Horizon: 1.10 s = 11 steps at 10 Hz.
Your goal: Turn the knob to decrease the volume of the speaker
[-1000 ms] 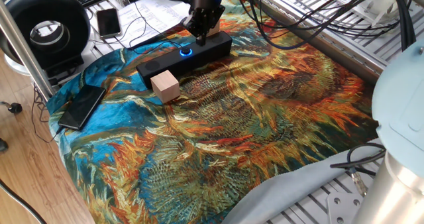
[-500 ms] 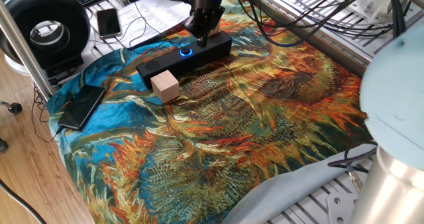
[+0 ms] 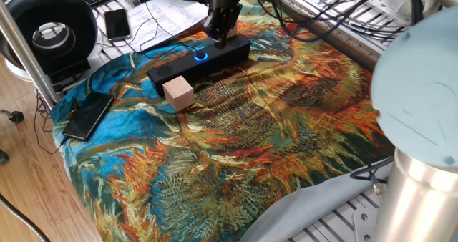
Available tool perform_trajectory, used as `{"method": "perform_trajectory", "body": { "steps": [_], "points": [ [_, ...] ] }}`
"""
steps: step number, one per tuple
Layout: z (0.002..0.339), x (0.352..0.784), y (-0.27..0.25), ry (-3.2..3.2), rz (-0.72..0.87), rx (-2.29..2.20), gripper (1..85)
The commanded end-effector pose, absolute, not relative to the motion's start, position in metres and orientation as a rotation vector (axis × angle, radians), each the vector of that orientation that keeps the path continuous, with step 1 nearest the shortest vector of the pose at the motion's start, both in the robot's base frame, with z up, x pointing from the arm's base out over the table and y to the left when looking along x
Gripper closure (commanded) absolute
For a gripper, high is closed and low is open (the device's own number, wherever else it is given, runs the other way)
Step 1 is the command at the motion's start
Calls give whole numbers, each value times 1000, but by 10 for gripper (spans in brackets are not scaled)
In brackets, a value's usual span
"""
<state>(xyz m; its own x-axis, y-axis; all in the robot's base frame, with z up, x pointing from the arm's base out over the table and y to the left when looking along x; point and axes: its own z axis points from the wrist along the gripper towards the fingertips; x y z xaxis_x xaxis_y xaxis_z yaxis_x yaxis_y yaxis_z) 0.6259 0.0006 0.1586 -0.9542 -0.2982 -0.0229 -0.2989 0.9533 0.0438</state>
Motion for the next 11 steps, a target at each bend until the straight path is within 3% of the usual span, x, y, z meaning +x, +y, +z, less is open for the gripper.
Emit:
{"method": "perform_trajectory", "body": {
  "steps": [1,8,9,11],
  "points": [
    [154,650,-2,3017,45,-654,493],
    [128,674,-11,2928,-12,-821,473],
    [127,670,-10,2932,1,-856,417],
    [127,665,-23,2945,-71,-929,387]
  ]
}}
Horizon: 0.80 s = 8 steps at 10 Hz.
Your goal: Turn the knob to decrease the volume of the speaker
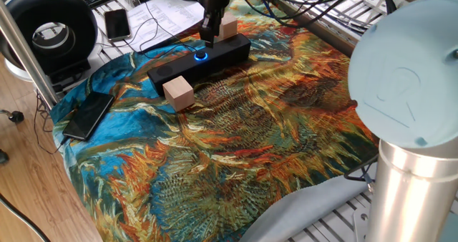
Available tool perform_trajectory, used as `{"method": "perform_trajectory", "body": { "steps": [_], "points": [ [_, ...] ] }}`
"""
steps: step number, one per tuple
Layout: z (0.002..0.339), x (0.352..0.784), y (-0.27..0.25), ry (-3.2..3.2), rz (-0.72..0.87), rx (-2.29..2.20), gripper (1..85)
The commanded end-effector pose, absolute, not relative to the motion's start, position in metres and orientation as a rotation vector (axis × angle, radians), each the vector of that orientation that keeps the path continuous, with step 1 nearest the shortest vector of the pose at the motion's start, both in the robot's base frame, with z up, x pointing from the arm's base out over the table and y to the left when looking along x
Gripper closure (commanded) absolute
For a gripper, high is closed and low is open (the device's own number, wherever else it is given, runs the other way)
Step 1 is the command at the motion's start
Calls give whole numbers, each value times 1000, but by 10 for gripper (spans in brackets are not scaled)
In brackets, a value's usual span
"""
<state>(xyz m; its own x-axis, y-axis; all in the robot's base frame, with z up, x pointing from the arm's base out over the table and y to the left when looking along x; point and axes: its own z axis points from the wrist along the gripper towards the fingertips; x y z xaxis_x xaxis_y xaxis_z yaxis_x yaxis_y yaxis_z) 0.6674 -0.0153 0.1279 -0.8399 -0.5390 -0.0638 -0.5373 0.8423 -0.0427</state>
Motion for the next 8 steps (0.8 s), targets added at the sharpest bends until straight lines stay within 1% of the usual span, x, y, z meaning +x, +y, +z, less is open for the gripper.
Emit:
{"method": "perform_trajectory", "body": {
  "steps": [1,2,3,6,8],
  "points": [
    [127,664,-29,2956,-99,-926,387],
    [127,665,-24,2948,-76,-923,383],
    [127,667,-13,2929,-16,-924,370],
    [117,692,-14,2851,-60,-1030,383],
    [110,703,-5,2825,-48,-1059,387]
  ]
}}
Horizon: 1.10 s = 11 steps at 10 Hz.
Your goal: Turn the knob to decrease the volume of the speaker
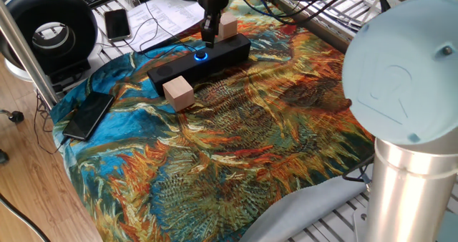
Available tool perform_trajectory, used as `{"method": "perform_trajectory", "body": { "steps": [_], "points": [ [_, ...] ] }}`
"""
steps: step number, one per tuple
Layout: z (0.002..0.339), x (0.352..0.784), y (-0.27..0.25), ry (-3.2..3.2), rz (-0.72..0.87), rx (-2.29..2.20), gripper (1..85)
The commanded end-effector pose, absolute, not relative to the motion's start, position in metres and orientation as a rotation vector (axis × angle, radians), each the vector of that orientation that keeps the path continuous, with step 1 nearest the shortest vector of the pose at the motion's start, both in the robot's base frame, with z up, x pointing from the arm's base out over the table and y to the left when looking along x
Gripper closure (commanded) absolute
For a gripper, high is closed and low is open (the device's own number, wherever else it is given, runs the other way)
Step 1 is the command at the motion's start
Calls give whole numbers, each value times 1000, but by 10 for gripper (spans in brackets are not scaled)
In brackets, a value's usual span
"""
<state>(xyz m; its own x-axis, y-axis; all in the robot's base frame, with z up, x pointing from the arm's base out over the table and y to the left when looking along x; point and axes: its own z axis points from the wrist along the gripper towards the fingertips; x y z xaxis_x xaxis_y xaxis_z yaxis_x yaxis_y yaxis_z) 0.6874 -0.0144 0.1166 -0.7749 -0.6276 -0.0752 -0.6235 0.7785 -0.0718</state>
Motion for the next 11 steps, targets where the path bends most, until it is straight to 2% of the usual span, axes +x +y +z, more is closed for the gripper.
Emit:
{"method": "perform_trajectory", "body": {
  "steps": [1,6,11],
  "points": [
    [108,708,-15,2808,-111,-1113,397],
    [90,718,0,2753,-13,-1254,417],
    [85,723,-3,2740,-34,-1280,417]
  ]
}}
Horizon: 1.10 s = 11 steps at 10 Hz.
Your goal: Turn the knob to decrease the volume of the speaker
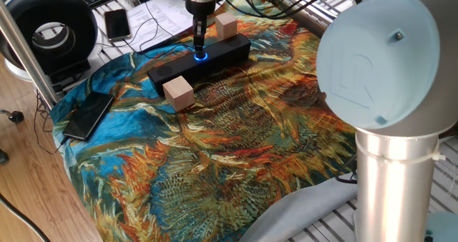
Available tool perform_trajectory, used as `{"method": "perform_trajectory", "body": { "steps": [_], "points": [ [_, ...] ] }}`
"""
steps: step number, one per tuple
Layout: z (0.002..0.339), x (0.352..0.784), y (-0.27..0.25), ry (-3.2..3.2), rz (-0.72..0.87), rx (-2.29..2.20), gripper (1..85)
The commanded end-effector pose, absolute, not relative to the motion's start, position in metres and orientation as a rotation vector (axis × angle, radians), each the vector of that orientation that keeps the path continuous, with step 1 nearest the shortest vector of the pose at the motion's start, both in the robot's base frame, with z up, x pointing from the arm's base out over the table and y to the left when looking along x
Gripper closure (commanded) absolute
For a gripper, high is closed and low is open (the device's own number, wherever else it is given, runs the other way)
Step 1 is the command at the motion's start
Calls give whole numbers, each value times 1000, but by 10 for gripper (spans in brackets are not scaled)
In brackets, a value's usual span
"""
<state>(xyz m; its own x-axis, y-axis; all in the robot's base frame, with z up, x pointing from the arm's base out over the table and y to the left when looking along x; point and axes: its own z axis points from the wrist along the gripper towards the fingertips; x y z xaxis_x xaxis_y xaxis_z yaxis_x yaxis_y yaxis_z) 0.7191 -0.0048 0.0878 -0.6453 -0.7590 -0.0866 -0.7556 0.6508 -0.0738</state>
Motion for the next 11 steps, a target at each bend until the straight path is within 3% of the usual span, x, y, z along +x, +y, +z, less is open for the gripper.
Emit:
{"method": "perform_trajectory", "body": {
  "steps": [1,11],
  "points": [
    [83,725,-4,2736,-35,-1286,417],
    [71,703,-5,2616,26,-1660,413]
  ]
}}
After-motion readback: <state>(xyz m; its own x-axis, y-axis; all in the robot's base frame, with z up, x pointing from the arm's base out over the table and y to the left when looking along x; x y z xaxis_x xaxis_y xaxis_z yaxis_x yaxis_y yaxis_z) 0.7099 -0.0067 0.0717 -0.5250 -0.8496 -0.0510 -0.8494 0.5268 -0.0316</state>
